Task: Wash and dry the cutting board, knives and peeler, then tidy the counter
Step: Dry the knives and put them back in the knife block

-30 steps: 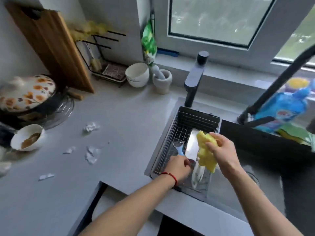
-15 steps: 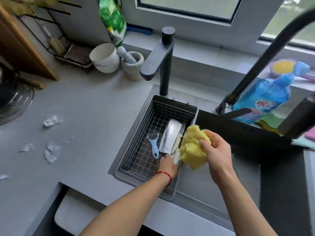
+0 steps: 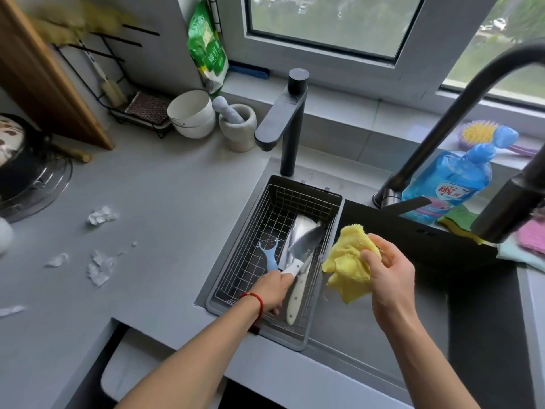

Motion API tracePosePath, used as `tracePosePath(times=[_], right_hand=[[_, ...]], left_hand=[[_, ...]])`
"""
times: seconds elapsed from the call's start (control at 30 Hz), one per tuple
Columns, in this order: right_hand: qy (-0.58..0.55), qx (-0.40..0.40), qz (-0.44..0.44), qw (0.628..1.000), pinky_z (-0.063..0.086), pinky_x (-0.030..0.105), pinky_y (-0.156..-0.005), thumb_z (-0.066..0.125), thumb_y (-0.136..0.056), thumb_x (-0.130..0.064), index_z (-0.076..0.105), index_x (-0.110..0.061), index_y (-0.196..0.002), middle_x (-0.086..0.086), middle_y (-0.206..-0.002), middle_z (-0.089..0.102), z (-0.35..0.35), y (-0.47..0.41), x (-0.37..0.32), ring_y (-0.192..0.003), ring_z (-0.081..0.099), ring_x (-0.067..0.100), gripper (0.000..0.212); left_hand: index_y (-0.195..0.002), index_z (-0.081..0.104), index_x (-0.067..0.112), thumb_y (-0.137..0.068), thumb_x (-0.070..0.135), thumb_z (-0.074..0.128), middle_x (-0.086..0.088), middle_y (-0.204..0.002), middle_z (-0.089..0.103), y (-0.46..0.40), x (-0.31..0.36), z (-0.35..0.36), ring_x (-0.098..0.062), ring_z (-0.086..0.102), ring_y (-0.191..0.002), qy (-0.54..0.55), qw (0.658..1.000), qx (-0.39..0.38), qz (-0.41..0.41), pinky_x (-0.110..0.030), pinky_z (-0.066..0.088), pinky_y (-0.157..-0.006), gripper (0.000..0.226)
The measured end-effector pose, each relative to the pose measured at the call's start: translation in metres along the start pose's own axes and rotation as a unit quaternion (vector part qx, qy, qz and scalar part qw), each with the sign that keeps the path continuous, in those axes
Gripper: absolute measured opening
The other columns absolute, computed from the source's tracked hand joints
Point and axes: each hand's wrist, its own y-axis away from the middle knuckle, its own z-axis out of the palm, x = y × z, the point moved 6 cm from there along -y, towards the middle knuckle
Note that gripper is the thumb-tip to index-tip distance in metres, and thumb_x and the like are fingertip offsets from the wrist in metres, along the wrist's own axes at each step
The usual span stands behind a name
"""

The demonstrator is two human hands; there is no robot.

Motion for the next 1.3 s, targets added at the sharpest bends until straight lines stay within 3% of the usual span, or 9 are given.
tracePosePath(times=[0.23, 0.37, 0.43, 0.53, 0.67, 0.77, 0.87, 1.07, 1.3], right_hand=[[0.097, -0.109, -0.101, 0.984, 0.057, 0.022, -0.076, 0.071, -0.091, -0.045, 0.066, -0.039, -0.13, -0.021, -0.124, 0.064, 0.052, 0.03, -0.034, -0.11, 0.062, 0.001, 0.039], [0.225, -0.247, -0.252, 0.908, 0.057, 0.028, -0.095, 0.07, -0.094, -0.03, 0.075, -0.027, -0.12, -0.009, -0.129, 0.059, 0.12, 0.058, -0.03, -0.117, 0.058, 0.005, 0.026], [0.282, -0.233, -0.311, 0.877, 0.058, 0.032, -0.092, 0.071, -0.094, -0.02, 0.078, -0.015, -0.113, 0.002, -0.124, 0.06, 0.135, 0.053, -0.027, -0.11, 0.06, 0.013, 0.022], [0.311, -0.136, -0.29, 0.895, 0.057, 0.043, -0.09, 0.07, -0.094, -0.018, 0.079, -0.012, -0.106, 0.005, -0.117, 0.061, 0.127, 0.03, -0.029, -0.108, 0.058, 0.021, 0.016], [0.287, -0.23, -0.384, 0.847, 0.057, 0.035, -0.086, 0.06, -0.099, -0.038, 0.072, -0.03, -0.109, -0.007, -0.123, 0.056, 0.157, 0.078, -0.023, -0.111, 0.057, 0.016, 0.017], [0.268, -0.186, -0.435, 0.839, 0.055, 0.032, -0.083, 0.066, -0.096, -0.03, 0.075, -0.026, -0.109, 0.001, -0.12, 0.062, 0.157, 0.073, -0.027, -0.106, 0.06, 0.018, 0.015], [0.301, -0.087, -0.336, 0.888, 0.05, 0.034, -0.086, 0.074, -0.091, -0.018, 0.079, -0.014, -0.102, 0.009, -0.114, 0.065, 0.137, 0.021, -0.03, -0.105, 0.059, 0.026, 0.013], [0.142, 0.052, -0.041, 0.988, 0.055, 0.041, -0.096, 0.071, -0.093, -0.032, 0.078, -0.022, -0.114, 0.002, -0.112, 0.073, 0.085, -0.032, -0.005, -0.1, 0.065, 0.014, 0.024], [-0.157, -0.023, 0.078, 0.984, 0.058, 0.028, -0.077, 0.077, -0.088, -0.021, 0.072, -0.016, -0.112, 0.011, -0.111, 0.075, 0.094, 0.011, 0.001, -0.096, 0.073, 0.019, 0.025]], left_hand=[[-0.105, 0.056, 0.018, -0.101, 0.056, 0.046, 0.003, -0.071, 0.051, 0.071, -0.025, -0.041, -0.006, 0.044, -0.047, 0.081, 0.992, 0.074, 0.058, -0.022, 0.04, -0.042, 0.039], [-0.097, 0.058, 0.022, -0.098, 0.059, 0.052, 0.007, -0.065, 0.049, 0.114, -0.024, -0.058, -0.005, 0.041, -0.044, 0.104, 0.985, 0.079, 0.117, -0.022, 0.038, -0.04, 0.038], [-0.096, 0.058, 0.021, -0.098, 0.056, 0.053, 0.007, -0.064, 0.049, 0.13, -0.024, -0.065, -0.006, 0.04, -0.044, 0.104, 0.983, 0.077, 0.129, -0.022, 0.036, -0.039, 0.036], [-0.102, 0.058, 0.017, -0.099, 0.054, 0.053, 0.006, -0.066, 0.048, 0.147, -0.028, -0.074, -0.007, 0.039, -0.045, 0.102, 0.985, 0.072, 0.122, -0.022, 0.037, -0.04, 0.037], [-0.093, 0.054, 0.019, -0.099, 0.055, 0.053, 0.008, -0.06, 0.045, 0.158, -0.027, -0.085, -0.008, 0.034, -0.042, 0.127, 0.983, 0.075, 0.106, -0.021, 0.031, -0.038, 0.036], [-0.09, 0.053, 0.02, -0.099, 0.054, 0.053, 0.008, -0.058, 0.044, 0.163, -0.026, -0.092, -0.008, 0.032, -0.041, 0.138, 0.981, 0.073, 0.112, -0.02, 0.029, -0.037, 0.035], [-0.09, 0.053, 0.019, -0.099, 0.053, 0.054, 0.008, -0.055, 0.044, 0.171, -0.031, -0.093, -0.006, 0.032, -0.04, 0.136, 0.982, 0.058, 0.118, -0.019, 0.03, -0.037, 0.035], [-0.108, 0.059, 0.005, -0.088, 0.055, 0.069, 0.004, -0.055, 0.036, 0.172, -0.051, -0.098, -0.01, 0.024, -0.038, 0.265, 0.962, 0.04, 0.044, -0.016, 0.024, -0.035, 0.055], [-0.123, 0.046, 0.009, -0.085, 0.038, 0.082, -0.001, -0.064, 0.035, 0.154, -0.047, -0.085, -0.01, 0.031, -0.041, 0.489, 0.869, -0.072, 0.021, -0.02, 0.032, -0.031, 0.06]])
